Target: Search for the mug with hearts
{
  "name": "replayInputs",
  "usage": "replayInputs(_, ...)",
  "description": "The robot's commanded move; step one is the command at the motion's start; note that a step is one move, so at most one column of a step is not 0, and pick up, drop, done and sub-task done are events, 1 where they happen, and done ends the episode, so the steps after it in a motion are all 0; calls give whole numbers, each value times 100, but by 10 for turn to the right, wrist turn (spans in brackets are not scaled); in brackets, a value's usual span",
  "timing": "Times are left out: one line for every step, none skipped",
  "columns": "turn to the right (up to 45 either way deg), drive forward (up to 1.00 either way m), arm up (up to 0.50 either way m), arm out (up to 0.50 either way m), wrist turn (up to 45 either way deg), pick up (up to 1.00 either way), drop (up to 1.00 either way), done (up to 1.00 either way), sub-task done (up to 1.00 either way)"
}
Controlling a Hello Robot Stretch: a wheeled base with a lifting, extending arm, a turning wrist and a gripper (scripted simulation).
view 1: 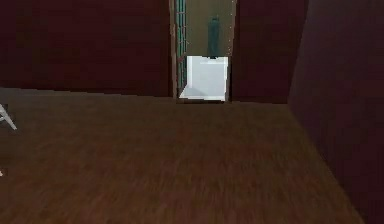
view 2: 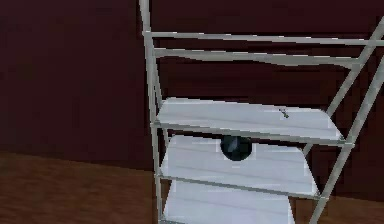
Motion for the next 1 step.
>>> replayInputs(30, 0, 0, 0, 0, 0, 0, 0, 0)
